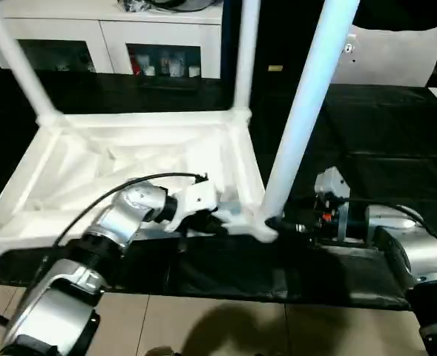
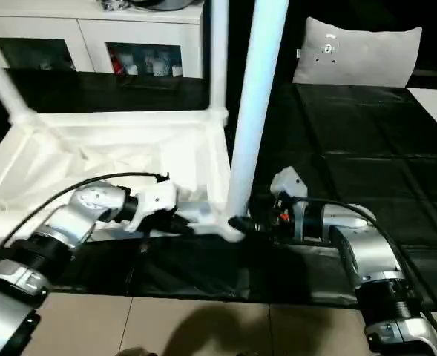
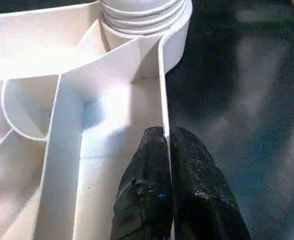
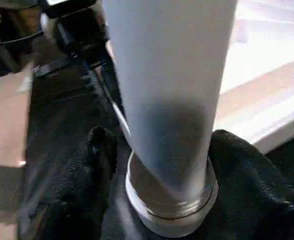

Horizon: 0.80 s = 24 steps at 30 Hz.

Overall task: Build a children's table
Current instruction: Rotate leg to tighten

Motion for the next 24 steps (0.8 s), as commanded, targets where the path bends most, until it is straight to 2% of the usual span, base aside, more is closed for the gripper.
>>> replay_trajectory([
  [1,-0.3,1.2,0.3,3.1,1.84,-1.1,1.3,-0.6,-2.5,0.6,4.50,0.5,-2.7,-3.2,0.8,-4.8,-3.77,0.12,-0.34,3.80,0.02,2.15,-8.4,-0.11,-3.50,-8.9,3.43,-4.36,-13.5,-3.66,2.25,0.000,0.000,0.00],
  [7,1.4,2.0,1.1,7.1,2.34,-2.5,2.8,-1.2,-1.7,1.1,4.50,0.3,-6.0,-4.2,1.8,-6.9,-3.80,0.78,-0.37,3.61,0.07,2.22,-8.4,-0.08,-3.52,-8.9,3.33,-4.30,-13.1,-3.62,2.26,0.000,0.000,0.00],
  [11,2.3,2.3,1.4,8.0,2.43,-2.8,3.6,-1.2,-0.9,1.5,4.50,0.0,-6.5,-4.2,1.8,-6.8,-3.79,0.79,-0.41,3.23,0.07,2.13,-8.4,-0.07,-3.51,-9.7,3.32,-4.34,-12.8,-3.67,2.27,0.000,0.000,0.00],
  [14,3.7,2.3,1.9,8.7,2.46,-3.6,4.3,-1.3,-1.0,0.7,4.50,0.3,-5.7,-3.8,1.5,-7.2,-3.86,0.92,-0.48,3.29,0.05,2.13,-7.7,-0.06,-3.46,-9.2,3.38,-4.29,-12.6,-3.60,2.30,0.000,0.000,0.00],
  [17,6.2,0.7,2.4,6.5,2.46,-4.9,5.8,-0.1,-1.7,-0.1,4.50,0.6,-1.7,-2.9,0.7,-5.7,-3.84,0.95,-0.46,3.39,0.02,2.10,-7.6,-0.01,-3.43,-8.8,3.32,-4.24,-12.9,-3.53,2.26,0.000,0.000,0.00],
  [18,8.1,-0.3,2.2,3.3,2.46,-5.3,6.2,1.0,-2.1,-0.6,4.50,0.6,1.2,-2.2,-0.2,-3.9,-3.79,0.97,-0.46,3.19,0.03,2.13,-7.5,-0.02,-3.48,-8.9,3.34,-4.24,-13.0,-3.52,2.28,0.000,0.000,0.00],
  [20,10.5,-1.2,1.6,-2.1,2.46,-5.2,5.5,2.8,-2.7,-1.0,4.50,0.5,5.6,-1.3,-1.3,-1.7,-3.55,0.77,-0.68,2.63,-0.05,2.00,-8.2,-0.08,-3.66,-11.6,3.30,-4.27,-12.3,-3.81,2.21,0.000,0.000,0.00],
  [21,10.4,-1.5,0.9,-6.6,2.46,-4.4,3.8,4.5,-3.1,-1.0,4.50,0.4,7.8,-0.9,-2.2,-0.1,-3.33,0.54,-0.59,1.70,0.03,1.89,-9.5,-0.16,-3.78,-15.9,3.05,-4.41,-11.2,-4.18,2.24,0.000,0.000,0.00],
  [22,10.1,-1.7,0.5,-9.5,2.46,-3.8,2.7,5.5,-3.3,-1.0,4.50,0.3,9.1,-0.6,-2.8,1.0,-3.06,0.29,-0.64,0.95,0.22,1.66,-11.7,-0.24,-3.86,-22.3,2.83,-4.50,-9.5,-4.88,2.19,0.000,0.000,0.00],
  [24,12.7,-3.1,-1.8,-20.1,2.46,-1.2,0.0,9.5,-2.8,-1.3,4.50,-0.6,14.1,1.0,-6.4,6.8,-3.01,-0.48,-0.75,-0.05,0.12,1.41,-12.3,-0.45,-4.03,-26.9,2.83,-4.42,-7.4,-5.32,2.16,0.000,0.000,0.00],
])
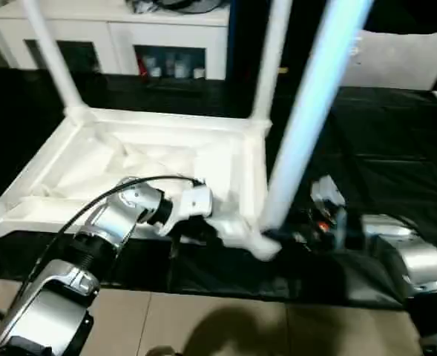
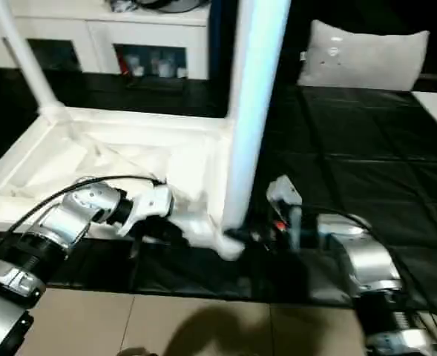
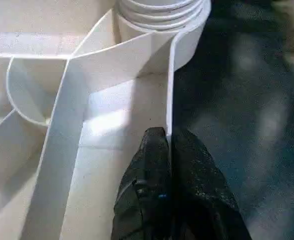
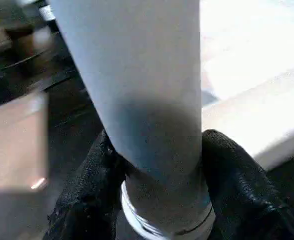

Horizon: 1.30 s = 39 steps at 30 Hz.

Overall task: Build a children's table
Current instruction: Rotate leg to tighten

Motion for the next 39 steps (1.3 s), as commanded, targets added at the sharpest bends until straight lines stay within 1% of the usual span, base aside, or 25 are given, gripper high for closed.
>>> replay_trajectory([
  [1,4.1,-1.0,-3.5,-11.9,2.47,3.3,-1.5,4.5,-0.3,-1.2,4.50,-1.0,5.0,-0.2,-6.3,6.2,-3.08,-0.44,-0.74,-0.14,-0.23,1.24,-12.2,-0.59,-4.15,-28.0,2.83,-4.37,-6.9,-5.79,1.98,0.000,0.000,0.00],
  [2,4.1,-1.0,-3.5,-11.9,2.47,3.3,-1.5,4.5,-0.3,-1.2,4.50,-1.0,5.0,-0.2,-6.3,6.2,-3.13,-0.62,-0.72,-0.16,-0.33,1.21,-11.8,-0.73,-4.18,-28.1,2.93,-4.39,-6.6,-5.79,1.87,0.000,0.000,0.00],
  [3,4.7,-2.7,-5.5,-20.6,2.48,6.1,-3.4,8.0,1.5,-0.3,4.50,-2.3,8.2,0.9,-9.8,13.1,-3.19,-1.06,-0.75,0.14,-0.23,1.21,-11.7,-0.61,-4.06,-27.2,2.70,-4.21,-6.4,-5.93,1.97,0.000,0.000,0.00],
  [4,4.9,-3.1,-6.0,-22.6,2.48,6.7,-3.8,8.8,1.9,-0.1,4.50,-2.5,8.9,1.3,-10.7,14.7,-3.24,-1.63,-0.71,-0.01,-0.34,1.08,-11.8,-0.64,-3.96,-26.0,2.68,-4.14,-7.2,-5.83,1.91,0.000,0.000,0.00],
  [5,3.8,-3.8,-6.9,-27.1,2.48,8.2,-4.9,10.7,2.9,0.3,4.50,-3.2,10.5,2.1,-12.7,18.6,-3.46,-1.71,-0.73,-0.06,-0.26,1.10,-11.2,-0.57,-3.85,-24.9,2.72,-4.15,-7.4,-5.74,1.99,0.000,0.000,0.00],
  [6,2.9,-4.2,-7.4,-29.0,2.48,9.1,-5.2,11.6,3.4,0.5,4.50,-3.5,11.0,2.4,-13.7,20.2,-3.43,-1.95,-0.75,0.38,-0.45,1.00,-10.5,-0.57,-3.80,-23.0,2.77,-4.09,-8.0,-5.70,1.98,0.000,0.000,0.00],
  [7,1.5,-5.3,-8.1,-31.8,2.48,10.8,-4.8,13.3,4.0,0.6,4.50,-3.8,11.8,2.9,-15.3,23.0,-3.56,-1.98,-0.80,1.05,-0.42,0.95,-9.7,-0.44,-3.68,-20.9,2.87,-4.02,-8.5,-5.60,2.05,0.000,0.000,0.00],
  [8,-0.3,-5.4,-8.5,-32.5,2.48,11.6,-5.0,13.7,4.2,1.0,4.50,-3.9,11.9,2.8,-15.8,24.3,-3.71,-2.02,-0.79,1.60,-0.53,1.01,-8.7,-0.30,-3.57,-17.8,2.96,-3.96,-9.4,-5.36,2.16,0.000,0.000,0.00],
  [10,-2.0,-5.7,-8.8,-32.9,2.48,12.4,-5.2,14.3,4.2,2.0,4.50,-4.0,12.0,2.6,-16.4,25.4,-3.75,-1.91,-0.85,2.40,-0.57,1.02,-7.8,-0.22,-3.55,-14.4,3.09,-3.86,-10.5,-5.11,2.14,0.000,0.000,0.00],
  [12,-1.6,-6.8,-9.1,-33.1,1.95,12.5,-4.3,15.3,3.6,2.4,4.50,-3.7,12.5,2.5,-16.8,25.3,-3.74,-1.72,-0.74,3.20,-0.67,1.07,-7.0,-0.24,-3.61,-12.7,3.30,-3.90,-10.9,-4.93,2.15,0.000,0.000,0.00],
  [15,-1.6,-7.5,-8.9,-31.4,1.71,11.1,-3.6,15.5,3.1,2.6,4.50,-3.4,11.9,2.2,-16.0,24.7,-3.66,-1.76,-0.67,3.39,-0.55,1.22,-8.0,-0.30,-3.75,-12.7,3.31,-3.91,-11.3,-4.96,2.09,0.000,0.000,0.00],
  [16,-2.1,-7.3,-8.6,-30.9,1.46,10.7,-3.6,15.3,3.2,2.7,4.50,-3.5,11.5,2.1,-15.6,24.8,-3.62,-1.80,-0.68,3.28,-0.52,1.24,-8.4,-0.30,-3.79,-13.2,3.32,-3.92,-11.3,-5.00,2.09,0.000,0.000,0.00],
  [17,-2.5,-7.3,-8.4,-30.4,1.46,10.3,-3.3,15.1,3.2,2.8,4.50,-3.4,11.0,2.0,-15.2,24.6,-3.59,-1.78,-0.65,3.19,-0.49,1.26,-8.6,-0.30,-3.80,-13.6,3.28,-3.97,-11.3,-5.05,2.10,0.000,0.000,0.00],
  [20,-4.1,-7.0,-7.7,-27.7,1.30,9.7,-2.8,13.5,3.2,2.7,4.50,-3.1,9.5,1.8,-13.9,23.1,-3.59,-1.73,-0.54,3.11,-0.51,1.27,-9.1,-0.34,-3.84,-14.5,3.34,-4.05,-10.9,-5.15,2.13,0.000,0.000,0.00],
  [22,-4.9,-6.2,-6.7,-22.2,1.20,8.7,-2.2,10.4,2.8,2.7,4.50,-2.4,6.9,1.0,-12.0,19.9,-3.68,-1.58,-0.77,3.44,-0.56,1.27,-8.6,-0.29,-3.73,-13.4,3.46,-4.03,-11.0,-5.07,2.17,0.000,0.000,0.00],
  [25,-3.9,-5.4,-5.6,-16.8,1.20,7.0,-1.5,7.4,2.1,2.4,4.50,-1.6,5.1,0.4,-10.3,16.7,-3.65,-1.32,-0.70,4.13,-0.55,1.43,-8.5,-0.27,-3.74,-12.1,3.46,-4.03,-11.5,-4.84,2.18,0.000,0.000,0.00],
  [26,-3.5,-5.0,-5.1,-14.7,0.99,6.2,-1.3,6.1,1.9,2.5,4.50,-1.3,3.9,0.1,-9.5,15.6,-3.57,-1.24,-0.71,4.20,-0.49,1.44,-8.7,-0.27,-3.79,-12.5,3.40,-4.00,-11.5,-4.99,2.15,0.000,0.000,0.00],
  [27,-3.3,-4.7,-4.9,-13.2,0.99,5.7,-1.2,5.2,1.8,2.5,4.50,-1.1,2.9,-0.1,-8.9,14.8,-3.52,-1.10,-0.70,4.23,-0.47,1.52,-9.0,-0.28,-3.80,-13.0,3.43,-4.09,-11.3,-5.02,2.20,0.000,0.000,0.00],
  [29,-3.5,-4.0,-4.1,-8.2,0.79,4.6,-0.8,2.1,1.7,2.7,4.50,-0.8,0.7,-0.9,-7.0,11.8,-3.52,-1.02,-0.71,4.13,-0.44,1.57,-9.2,-0.24,-3.80,-13.6,3.32,-4.14,-11.3,-5.01,2.23,0.000,0.000,0.00],
  [31,-4.8,-3.2,-3.7,-2.3,0.79,4.5,-0.8,-1.4,1.6,2.1,4.50,-0.4,-2.5,-1.9,-4.5,7.1,-3.51,-0.73,-0.75,4.15,-0.37,1.62,-9.7,-0.30,-3.83,-14.4,3.33,-4.14,-11.1,-5.05,2.19,0.000,0.000,0.00],
  [33,-6.4,-2.4,-3.4,1.0,0.79,4.4,-0.4,-2.9,1.4,1.6,4.50,-0.2,-4.4,-2.4,-3.3,4.3,-3.55,-0.39,-0.70,4.20,-0.32,1.72,-9.6,-0.31,-3.80,-14.3,3.26,-4.26,-11.2,-5.02,2.20,0.000,0.000,0.00],
  [34,-7.3,-1.9,-3.1,3.7,0.79,4.3,0.0,-3.9,1.5,1.4,4.50,-0.1,-5.9,-2.6,-2.5,2.5,-3.51,-0.21,-0.51,4.08,-0.27,1.80,-9.6,-0.23,-3.82,-14.0,3.17,-4.26,-11.3,-4.92,2.28,0.000,0.000,0.00],
  [35,-7.6,-1.7,-2.9,5.0,0.79,4.3,0.2,-4.3,1.6,1.3,4.50,0.0,-6.8,-2.7,-2.1,1.7,-3.57,-0.06,-0.56,4.12,-0.21,1.81,-9.6,-0.19,-3.78,-13.9,3.13,-4.22,-11.3,-4.97,2.22,0.000,0.000,0.00],
  [36,-7.9,-1.4,-2.8,6.6,1.05,4.4,0.4,-4.8,1.8,1.3,4.50,-0.1,-7.5,-2.7,-1.6,0.9,-3.55,0.17,-0.61,4.10,-0.23,1.85,-9.4,-0.15,-3.78,-13.3,3.14,-4.21,-11.6,-4.81,2.24,0.000,0.000,0.00],
  [39,-9.5,-0.3,-2.1,10.9,1.13,4.6,0.6,-5.7,1.8,0.4,4.50,0.0,-9.6,-2.8,-0.3,-2.8,-3.62,0.56,-0.57,4.03,-0.18,2.12,-9.2,-0.13,-3.79,-11.6,3.09,-4.26,-12.6,-4.51,2.16,0.000,0.000,0.00],
])
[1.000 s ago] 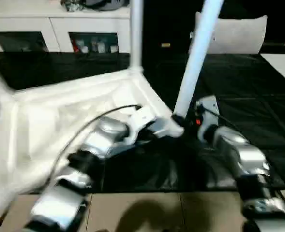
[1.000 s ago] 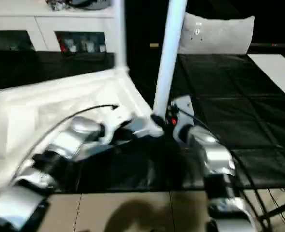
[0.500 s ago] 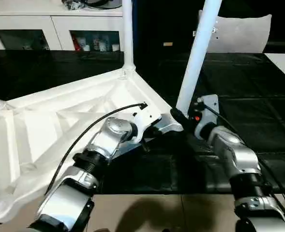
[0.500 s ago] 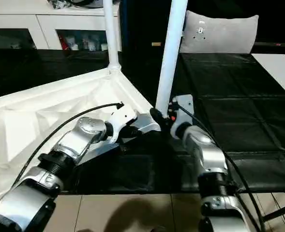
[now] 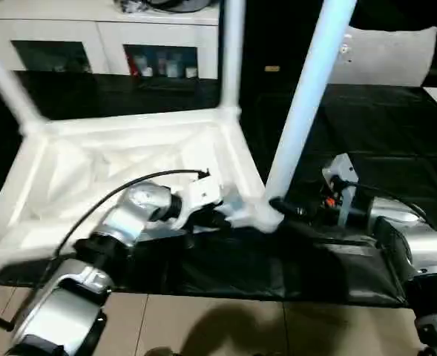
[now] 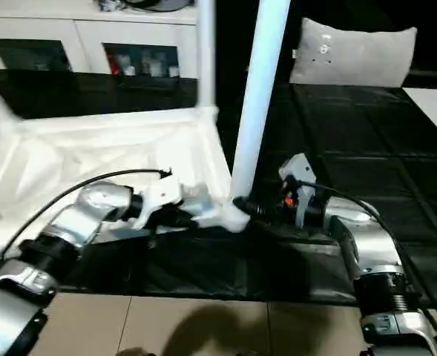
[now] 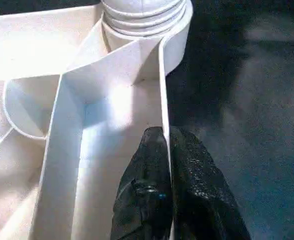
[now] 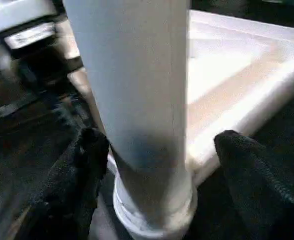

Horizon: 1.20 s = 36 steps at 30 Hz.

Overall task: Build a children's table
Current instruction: Rotate leg to tighten

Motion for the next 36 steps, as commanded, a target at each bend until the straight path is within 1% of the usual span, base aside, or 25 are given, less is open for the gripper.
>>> replay_trajectory([
  [1,-0.8,1.1,1.0,3.4,1.32,-0.7,0.7,-1.0,-0.9,-0.1,4.50,0.3,-2.2,-2.4,0.6,-4.1,-3.70,0.12,-0.38,3.97,-0.01,2.09,-9.0,-0.04,-3.49,-10.9,3.26,-4.21,-12.7,-4.16,2.30,0.000,0.000,0.00],
  [3,-0.2,2.2,1.6,6.5,1.56,-1.1,1.6,-1.7,-1.4,-1.0,4.50,0.6,-3.5,-2.7,1.5,-6.8,-3.76,0.31,-0.41,4.08,-0.06,2.09,-8.6,-0.08,-3.51,-9.7,3.34,-4.21,-13.1,-4.00,2.24,0.000,0.000,0.00],
  [4,0.1,2.5,1.8,7.2,1.56,-1.4,1.9,-1.8,-1.6,-1.2,4.50,0.7,-3.5,-2.8,1.7,-7.5,-3.78,0.34,-0.40,4.12,-0.05,2.09,-8.7,-0.07,-3.49,-9.5,3.35,-4.18,-13.2,-3.93,2.23,0.000,0.000,0.00],
  [6,1.6,3.6,2.7,10.7,1.91,-2.5,3.1,-2.2,-2.3,-1.7,4.50,1.0,-4.4,-3.1,2.8,-10.3,-3.67,0.53,-0.58,4.33,-0.13,2.17,-9.1,-0.08,-3.56,-10.8,3.40,-4.32,-13.0,-4.02,2.26,0.000,0.000,0.00],
  [7,1.9,3.8,2.9,11.4,1.91,-2.7,3.4,-2.2,-2.4,-1.7,4.50,1.1,-4.7,-3.2,3.1,-10.8,-3.63,0.65,-0.53,4.26,-0.07,2.20,-9.2,-0.05,-3.57,-11.5,3.27,-4.32,-12.7,-4.11,2.27,0.000,0.000,0.00],
  [9,2.1,4.2,3.3,11.8,2.10,-3.1,3.5,-2.1,-2.4,-1.5,4.50,1.2,-5.2,-3.3,3.5,-11.7,-3.61,0.74,-0.48,3.78,0.07,2.21,-9.5,-0.03,-3.62,-12.8,3.13,-4.37,-12.4,-4.25,2.26,0.000,0.000,0.00],
  [10,2.0,4.3,3.4,11.9,2.10,-3.2,3.5,-2.0,-2.4,-1.5,4.50,1.2,-5.5,-3.4,3.7,-12.1,-3.56,0.76,-0.51,3.62,0.01,2.19,-9.6,-0.05,-3.65,-13.3,3.15,-4.36,-12.2,-4.29,2.26,0.000,0.000,0.00],
  [11,2.0,4.3,3.4,11.9,2.23,-3.2,3.5,-2.0,-2.4,-1.5,4.50,1.2,-5.5,-3.4,3.7,-12.1,-3.56,0.77,-0.50,3.26,-0.02,2.16,-9.7,-0.11,-3.71,-14.2,3.17,-4.39,-11.8,-4.32,2.27,0.000,0.000,0.00],
  [14,1.6,4.7,3.8,12.2,2.37,-3.2,3.6,-1.7,-2.5,-1.8,4.50,1.5,-6.0,-4.0,4.3,-13.5,-3.64,0.76,-0.48,3.00,0.01,2.12,-9.6,-0.09,-3.66,-14.1,3.15,-4.37,-11.5,-4.30,2.30,0.000,0.000,0.00],
  [18,1.9,4.6,3.8,12.7,2.47,-3.2,3.8,-1.7,-2.5,-1.9,4.50,1.5,-6.1,-3.9,4.2,-13.6,-3.67,0.74,-0.49,3.01,-0.02,2.08,-9.1,-0.07,-3.60,-13.1,3.17,-4.29,-11.8,-4.19,2.26,0.000,0.000,0.00],
  [20,2.9,4.5,4.1,12.6,2.50,-3.8,4.3,-1.6,-2.2,-1.9,4.50,1.4,-5.4,-3.3,3.7,-12.9,-3.67,0.73,-0.49,3.09,0.00,2.08,-9.0,-0.03,-3.58,-12.9,3.15,-4.27,-11.9,-4.23,2.26,0.000,0.000,0.00],
  [22,4.2,3.7,4.4,10.9,2.50,-4.6,5.2,-0.8,-1.7,-1.7,4.50,1.0,-3.2,-2.5,2.6,-10.2,-3.67,0.88,-0.50,3.12,0.02,2.10,-8.7,-0.05,-3.54,-12.7,3.17,-4.29,-11.9,-4.16,2.28,0.000,0.000,0.00],
  [23,6.2,2.3,4.2,6.2,2.50,-5.3,5.5,1.0,-1.2,-1.7,4.50,0.4,0.8,-1.3,1.0,-6.1,-3.61,0.74,-0.56,3.01,-0.02,2.08,-8.6,0.04,-3.59,-12.7,3.16,-4.19,-11.9,-4.18,2.33,0.000,0.000,0.00],
  [25,8.4,0.9,3.3,-1.3,2.50,-5.3,4.7,3.8,-1.1,-1.2,4.50,-0.1,4.6,-0.7,-0.5,-2.0,-3.37,0.59,-0.53,2.17,0.07,1.96,-9.8,-0.10,-3.79,-16.2,2.98,-4.26,-11.2,-4.51,2.24,0.000,0.000,0.00],
  [26,8.0,0.7,2.9,-4.2,2.50,-5.1,3.8,5.0,-0.7,-1.2,4.50,-0.4,5.9,-0.2,-1.5,0.2,-3.23,0.35,-0.31,1.47,0.14,1.68,-11.4,-0.26,-3.87,-21.3,2.96,-4.39,-9.6,-5.10,2.14,0.000,0.000,0.00],
  [27,7.6,0.4,2.1,-8.1,2.50,-4.4,2.4,6.5,-0.2,-1.3,4.50,-0.7,7.5,0.4,-2.8,2.7,-3.19,0.13,-0.53,0.75,0.21,1.59,-11.9,-0.29,-3.91,-24.1,2.76,-4.42,-8.4,-5.39,2.17,0.000,0.000,0.00],
  [28,7.9,-0.3,1.0,-12.9,2.50,-3.2,0.9,8.2,0.3,-1.4,4.50,-1.1,9.1,1.1,-4.3,5.4,-3.23,-0.39,-0.50,0.05,-0.04,1.45,-11.6,-0.46,-4.04,-25.4,2.91,-4.39,-7.6,-5.35,2.12,0.000,0.000,0.00],
  [29,8.2,-0.7,0.2,-16.1,2.51,-2.4,0.0,9.4,0.6,-1.3,4.50,-1.4,10.2,1.5,-5.3,7.2,-3.18,-0.71,-0.49,-0.10,-0.05,1.38,-11.6,-0.52,-4.12,-25.9,2.83,-4.28,-7.2,-5.53,2.06,0.000,0.000,0.00],
  [30,8.9,-1.3,-0.9,-20.5,2.51,-1.1,-1.4,10.7,1.2,-1.2,4.50,-1.8,11.6,2.1,-6.7,9.6,-3.38,-1.14,-0.42,-0.20,-0.11,1.33,-11.2,-0.62,-4.02,-25.3,2.98,-4.34,-7.1,-5.43,2.07,0.000,0.000,0.00],
  [31,9.3,-1.6,-1.5,-23.0,2.52,-0.3,-2.2,11.4,1.6,-1.1,4.50,-2.0,12.4,2.4,-7.5,11.1,-3.41,-1.66,-0.60,0.10,-0.20,1.22,-10.9,-0.51,-3.89,-23.7,3.00,-4.15,-7.3,-5.45,2.11,0.000,0.000,0.00],
  [32,9.3,-1.6,-1.5,-23.1,2.53,-0.3,-2.2,11.5,1.6,-1.1,4.50,-2.1,12.4,2.4,-7.5,11.1,-3.46,-1.90,-0.64,0.37,-0.21,1.17,-10.6,-0.47,-3.78,-22.7,3.01,-4.10,-7.6,-5.37,2.15,0.000,0.000,0.00],
  [33,9.9,-2.0,-2.2,-26.3,2.54,0.3,-3.1,12.5,2.0,-1.1,4.50,-2.4,13.8,3.0,-8.8,13.5,-3.62,-2.18,-0.61,0.97,-0.41,1.08,-9.2,-0.35,-3.60,-19.9,3.22,-4.02,-8.4,-5.16,2.22,0.000,0.000,0.00],
  [34,10.4,-3.9,-4.1,-34.7,2.54,2.8,-4.4,15.2,3.2,-1.0,4.50,-3.5,15.9,4.4,-11.9,19.1,-3.73,-2.49,-0.46,1.15,-0.41,1.08,-7.9,-0.26,-3.50,-16.7,3.11,-3.86,-9.5,-4.89,2.29,0.000,0.000,0.00],
  [35,9.8,-5.0,-5.3,-39.9,2.54,4.5,-5.4,16.7,3.9,-0.9,4.50,-4.1,17.1,5.3,-13.9,22.9,-3.82,-2.53,-0.36,0.98,-0.35,1.07,-7.2,-0.23,-3.42,-15.4,3.09,-3.87,-10.0,-4.77,2.29,0.000,0.000,0.00],
  [36,9.0,-5.6,-6.0,-42.8,2.54,5.7,-6.0,17.5,4.2,-0.8,4.50,-4.4,17.4,5.7,-14.9,24.6,-3.76,-2.63,-0.50,0.90,-0.35,0.86,-7.1,-0.22,-3.39,-15.1,3.21,-3.75,-10.2,-4.86,2.15,0.000,0.000,0.00],
])
